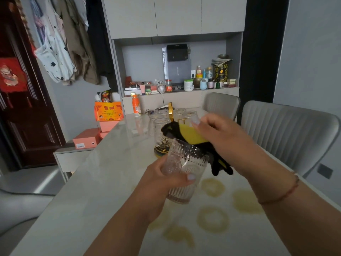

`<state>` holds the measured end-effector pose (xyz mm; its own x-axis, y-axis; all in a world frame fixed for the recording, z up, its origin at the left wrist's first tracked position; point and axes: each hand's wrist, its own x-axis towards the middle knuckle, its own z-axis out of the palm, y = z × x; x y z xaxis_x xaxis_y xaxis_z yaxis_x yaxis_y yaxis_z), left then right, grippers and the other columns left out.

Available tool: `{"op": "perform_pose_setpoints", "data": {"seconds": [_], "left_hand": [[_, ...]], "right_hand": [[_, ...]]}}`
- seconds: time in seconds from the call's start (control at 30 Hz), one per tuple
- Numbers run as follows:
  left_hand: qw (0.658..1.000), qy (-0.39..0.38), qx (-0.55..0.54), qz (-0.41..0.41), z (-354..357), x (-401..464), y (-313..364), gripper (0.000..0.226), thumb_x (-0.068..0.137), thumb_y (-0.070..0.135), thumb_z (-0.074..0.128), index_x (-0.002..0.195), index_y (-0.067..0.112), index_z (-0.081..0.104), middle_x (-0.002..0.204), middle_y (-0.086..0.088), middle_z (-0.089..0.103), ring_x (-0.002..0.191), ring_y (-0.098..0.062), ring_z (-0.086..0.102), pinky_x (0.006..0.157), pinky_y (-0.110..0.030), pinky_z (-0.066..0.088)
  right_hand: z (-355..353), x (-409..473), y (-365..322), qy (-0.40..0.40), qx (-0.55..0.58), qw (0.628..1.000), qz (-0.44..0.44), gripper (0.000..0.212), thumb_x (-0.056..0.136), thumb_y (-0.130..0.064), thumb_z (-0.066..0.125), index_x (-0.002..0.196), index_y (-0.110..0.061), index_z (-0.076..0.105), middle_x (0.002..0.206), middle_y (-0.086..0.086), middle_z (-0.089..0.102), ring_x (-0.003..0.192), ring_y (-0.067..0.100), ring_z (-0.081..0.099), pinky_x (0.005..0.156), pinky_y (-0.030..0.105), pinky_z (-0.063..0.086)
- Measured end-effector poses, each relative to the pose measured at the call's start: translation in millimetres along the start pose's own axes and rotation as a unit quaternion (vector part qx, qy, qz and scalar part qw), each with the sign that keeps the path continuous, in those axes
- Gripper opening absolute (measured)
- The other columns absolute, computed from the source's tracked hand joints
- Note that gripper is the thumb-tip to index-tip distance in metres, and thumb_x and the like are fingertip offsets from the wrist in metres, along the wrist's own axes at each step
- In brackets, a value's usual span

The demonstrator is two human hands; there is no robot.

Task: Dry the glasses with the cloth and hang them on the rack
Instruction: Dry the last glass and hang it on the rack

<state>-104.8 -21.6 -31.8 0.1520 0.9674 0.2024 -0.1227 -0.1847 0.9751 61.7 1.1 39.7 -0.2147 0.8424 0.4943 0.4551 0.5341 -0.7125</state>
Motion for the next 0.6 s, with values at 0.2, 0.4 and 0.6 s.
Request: {"op": "perform_pose_setpoints", "data": {"seconds": [0.2,0.4,0.6], "left_hand": [[0.999,-0.039,-0.012,0.002,-8.5,3.3,4.1,0.055,0.046,0.017,0.079,0.101,0.013,0.075,0.096,-0.013,0.073,0.084,-0.025,0.07,0.066,-0.031,0.056],[0.995,-0.101,-0.007,-0.007,-7.1,6.2,6.2,0.055,0.049,0.015,0.077,0.103,0.007,0.072,0.089,-0.01,0.072,0.079,-0.023,0.07,0.063,-0.027,0.055],[0.987,-0.149,-0.06,-0.02,-17.1,7.4,12.4,0.07,0.04,0.028,0.094,0.103,0.006,0.073,0.097,-0.015,0.071,0.082,-0.025,0.07,0.067,-0.029,0.056]], "right_hand": [[-26.4,-1.2,1.6,-0.298,-0.052,0.95,-0.072,0.055,0.064,-0.077,0.053,0.1,-0.038,0.068,0.087,-0.008,0.068,0.069,0.0,0.061,0.061,0.014,0.043],[-17.2,15.4,0.0,-0.449,-0.021,0.889,-0.086,0.031,0.069,-0.046,0.07,0.093,-0.026,0.069,0.077,-0.016,0.067,0.065,-0.005,0.059,0.058,0.008,0.042],[-45.7,21.2,4.5,-0.316,0.046,0.94,-0.12,0.056,0.059,-0.047,0.08,0.108,-0.02,0.072,0.103,0.001,0.074,0.098,0.017,0.069,0.086,0.033,0.055]]}}
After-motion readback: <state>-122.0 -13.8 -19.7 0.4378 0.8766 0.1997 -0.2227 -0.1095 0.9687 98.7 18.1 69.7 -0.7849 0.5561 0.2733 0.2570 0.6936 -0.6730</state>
